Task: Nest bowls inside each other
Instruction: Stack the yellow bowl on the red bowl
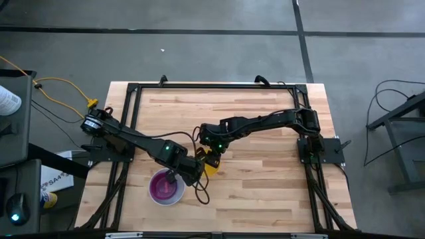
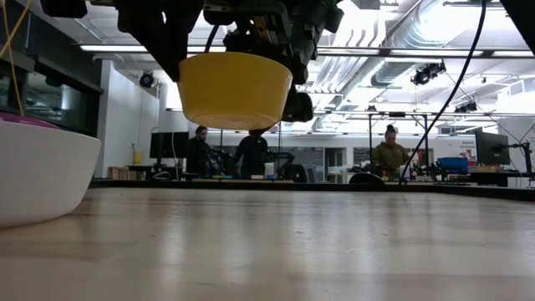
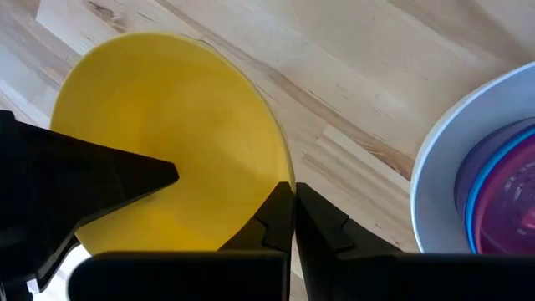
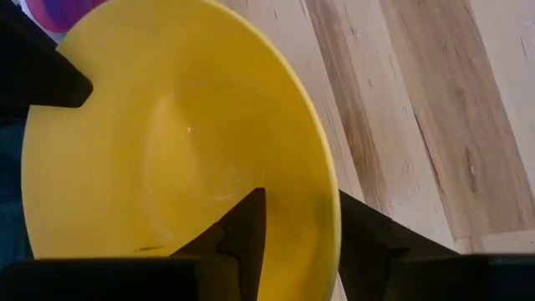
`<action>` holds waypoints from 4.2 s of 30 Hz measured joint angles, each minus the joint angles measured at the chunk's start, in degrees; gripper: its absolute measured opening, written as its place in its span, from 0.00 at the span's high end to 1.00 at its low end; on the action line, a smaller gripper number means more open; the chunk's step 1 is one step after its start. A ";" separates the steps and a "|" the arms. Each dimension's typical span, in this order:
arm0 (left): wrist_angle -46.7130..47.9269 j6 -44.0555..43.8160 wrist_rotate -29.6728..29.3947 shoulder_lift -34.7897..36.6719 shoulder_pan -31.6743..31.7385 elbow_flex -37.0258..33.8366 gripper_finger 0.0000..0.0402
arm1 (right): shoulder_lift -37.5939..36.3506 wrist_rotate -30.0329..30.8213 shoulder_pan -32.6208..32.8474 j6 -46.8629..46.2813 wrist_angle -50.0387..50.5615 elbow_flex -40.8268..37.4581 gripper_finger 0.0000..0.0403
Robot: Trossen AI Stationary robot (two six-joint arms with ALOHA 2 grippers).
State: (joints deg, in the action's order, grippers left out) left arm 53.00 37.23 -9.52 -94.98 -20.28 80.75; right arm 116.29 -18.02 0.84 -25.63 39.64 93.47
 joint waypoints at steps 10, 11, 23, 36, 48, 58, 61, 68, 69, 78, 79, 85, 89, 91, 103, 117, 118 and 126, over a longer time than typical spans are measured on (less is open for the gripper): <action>0.43 -0.62 0.06 0.04 -0.02 -0.46 1.00 | 0.00 -1.47 -0.28 0.40 0.00 0.00 0.71; 0.46 -0.65 0.04 0.04 -0.02 -0.73 1.00 | 0.00 -1.59 -0.28 0.51 0.00 0.00 0.71; 0.70 -1.73 -0.22 0.09 0.01 -1.53 1.00 | 0.04 -5.99 -2.03 1.29 0.02 0.00 0.71; 0.59 -1.68 -0.28 0.09 0.03 -1.59 1.00 | -2.14 -5.55 -2.01 1.70 2.49 -0.04 0.71; 0.04 -0.21 1.74 0.09 0.03 -1.70 1.00 | -2.31 -2.55 -1.90 4.43 -0.21 -0.04 0.71; -0.08 0.42 3.50 -0.22 0.03 -1.88 1.00 | -2.73 -0.90 -1.99 4.74 -0.52 0.07 0.62; -0.18 0.42 3.45 -0.20 0.03 -1.88 1.00 | -2.71 -1.09 -1.99 4.92 -0.14 0.07 0.62; -0.18 -0.04 3.91 -0.13 0.03 -1.84 1.00 | -3.33 -2.46 -2.34 4.90 0.43 0.07 0.62; -0.29 -0.20 3.91 -0.12 0.03 -1.82 1.00 | -3.68 -2.21 -2.34 4.90 0.40 0.07 0.62; 0.06 -1.12 4.23 -0.09 0.03 -1.73 1.00 | -4.31 -0.19 -2.47 5.14 2.55 0.04 0.61; 0.12 -1.37 4.24 -0.09 0.03 -1.73 1.00 | -4.31 0.00 -2.47 5.19 2.60 0.04 0.61; 0.35 -2.01 5.35 -0.09 0.03 -1.70 1.00 | -4.72 1.16 -2.47 5.99 2.83 0.04 0.61; 0.94 -3.58 6.71 -0.07 0.03 -1.70 1.00 | -4.98 3.67 -2.45 6.43 3.56 0.07 0.61; 1.59 -4.14 7.73 -0.07 0.03 -1.70 1.00 | -4.94 4.17 -2.45 6.43 3.56 0.02 0.61; 2.54 -6.40 11.85 0.00 -1.21 -3.92 1.00 | -4.94 4.61 -2.81 6.38 1.59 0.02 0.61; 6.01 -10.35 7.82 0.00 -7.85 -3.96 1.00 | -4.93 4.63 -6.90 6.40 0.69 0.02 0.61; 5.97 -10.64 7.82 0.01 -8.32 -3.96 1.00 | -4.92 4.62 -7.12 6.40 0.24 0.02 0.61; 6.12 -12.31 1.22 4.33 -13.06 -3.96 1.00 | -4.92 4.51 -8.02 5.98 -2.47 0.02 0.61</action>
State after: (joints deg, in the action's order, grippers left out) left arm 59.12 24.92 -8.30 -90.65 -33.33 76.79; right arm 111.37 -13.51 -7.18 -19.65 37.17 93.49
